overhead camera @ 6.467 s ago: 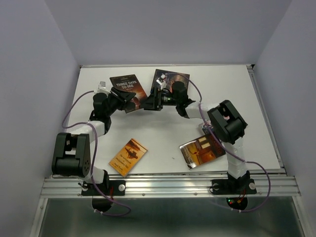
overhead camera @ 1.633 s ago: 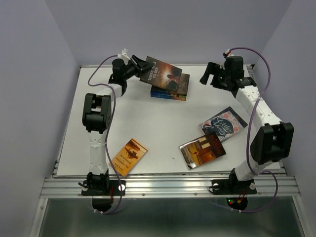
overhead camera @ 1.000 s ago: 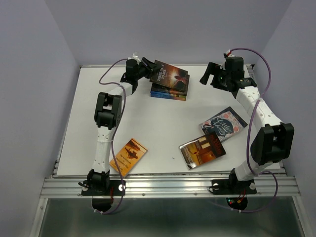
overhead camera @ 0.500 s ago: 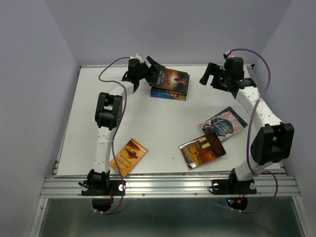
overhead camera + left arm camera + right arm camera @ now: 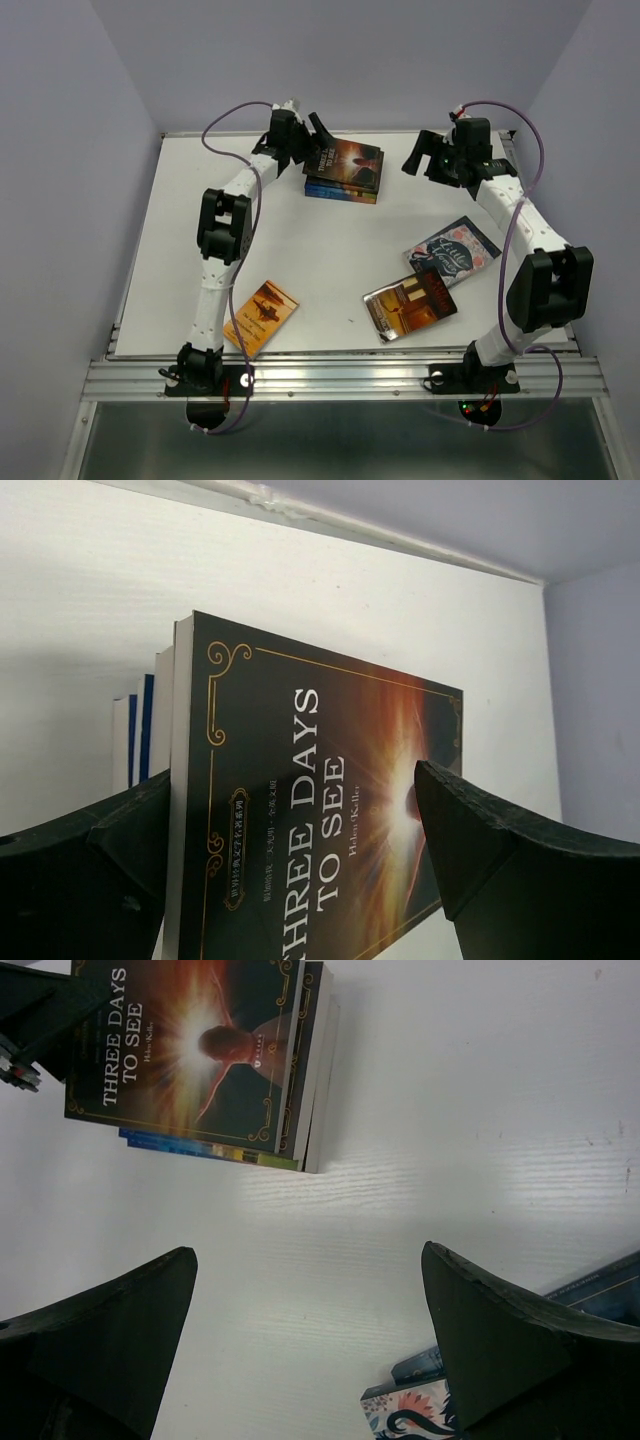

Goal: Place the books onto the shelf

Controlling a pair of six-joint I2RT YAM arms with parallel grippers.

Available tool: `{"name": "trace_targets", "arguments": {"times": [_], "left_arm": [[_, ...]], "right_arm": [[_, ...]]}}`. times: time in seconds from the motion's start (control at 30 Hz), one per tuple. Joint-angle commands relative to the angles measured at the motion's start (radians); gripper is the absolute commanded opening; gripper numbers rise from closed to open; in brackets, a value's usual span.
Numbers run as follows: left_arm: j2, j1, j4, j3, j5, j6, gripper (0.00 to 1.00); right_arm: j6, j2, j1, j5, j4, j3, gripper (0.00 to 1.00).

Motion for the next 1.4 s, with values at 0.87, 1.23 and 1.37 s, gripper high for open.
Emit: {"name": "trace_targets", "arguments": {"times": [0.87, 1.23, 1.37], "left_arm": [[-0.11, -0.028, -0.295, 0.117, -0.254, 0.205, 0.99], [-0.119, -0.06, -0.289, 0.123, -0.209, 0.218, 0.99], [-0.11, -0.071, -0.291, 0.128, -0.197, 0.216, 0.99]], "right_arm": [[-0.026, 0.049, -0.008, -0.103, 0.045, -0.009, 1.0], [-0.035, 0.056, -0.008, -0.114, 0.047, -0.001, 1.0], [-0.034, 0.056, -0.008, -0.114, 0.047, -0.004, 1.0]]}}
